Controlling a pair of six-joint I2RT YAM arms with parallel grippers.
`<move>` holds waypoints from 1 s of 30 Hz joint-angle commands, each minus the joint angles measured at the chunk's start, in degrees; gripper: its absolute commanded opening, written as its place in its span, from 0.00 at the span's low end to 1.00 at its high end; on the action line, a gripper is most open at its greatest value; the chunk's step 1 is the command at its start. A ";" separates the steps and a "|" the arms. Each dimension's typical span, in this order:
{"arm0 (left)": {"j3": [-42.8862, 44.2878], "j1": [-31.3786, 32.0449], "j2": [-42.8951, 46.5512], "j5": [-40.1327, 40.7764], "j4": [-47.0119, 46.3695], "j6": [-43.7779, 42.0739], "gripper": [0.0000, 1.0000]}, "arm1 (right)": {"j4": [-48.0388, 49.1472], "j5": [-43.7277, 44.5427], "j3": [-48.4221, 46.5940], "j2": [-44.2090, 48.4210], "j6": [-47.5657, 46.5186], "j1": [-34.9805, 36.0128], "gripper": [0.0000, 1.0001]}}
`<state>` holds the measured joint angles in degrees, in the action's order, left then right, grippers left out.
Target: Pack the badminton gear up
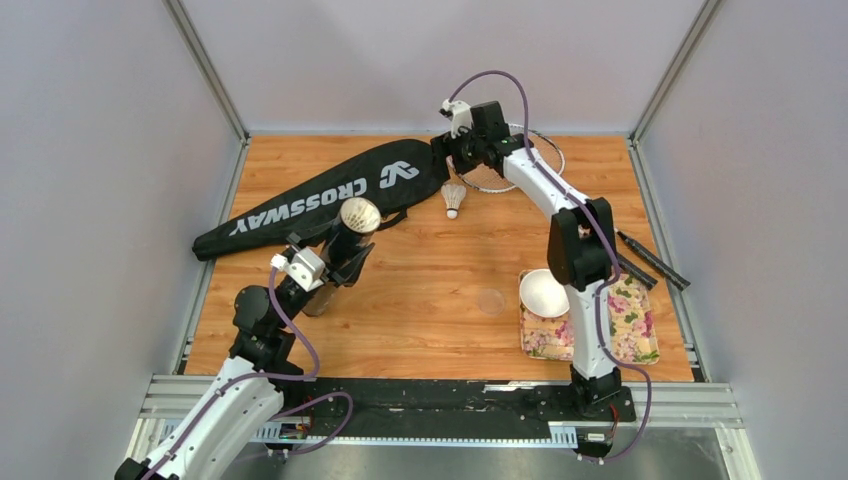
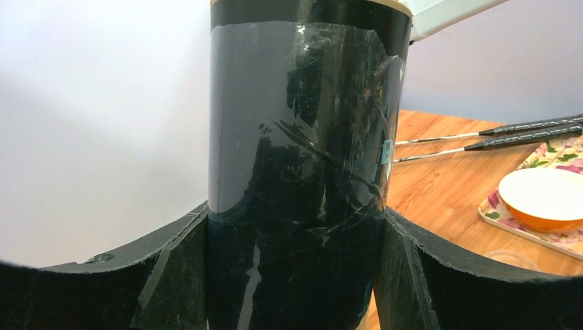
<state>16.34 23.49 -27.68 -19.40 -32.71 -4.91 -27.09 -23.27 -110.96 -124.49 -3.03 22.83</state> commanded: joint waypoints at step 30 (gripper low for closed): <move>0.19 -0.63 -2.29 -2.93 1.07 4.56 0.07 | -10.28 -8.72 -5.26 -7.55 -6.82 -2.97 0.51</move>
<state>16.34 23.09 -29.12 -22.00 -34.13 -4.19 -40.01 -29.67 -121.82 -140.27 -10.74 19.73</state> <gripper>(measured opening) 0.773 0.523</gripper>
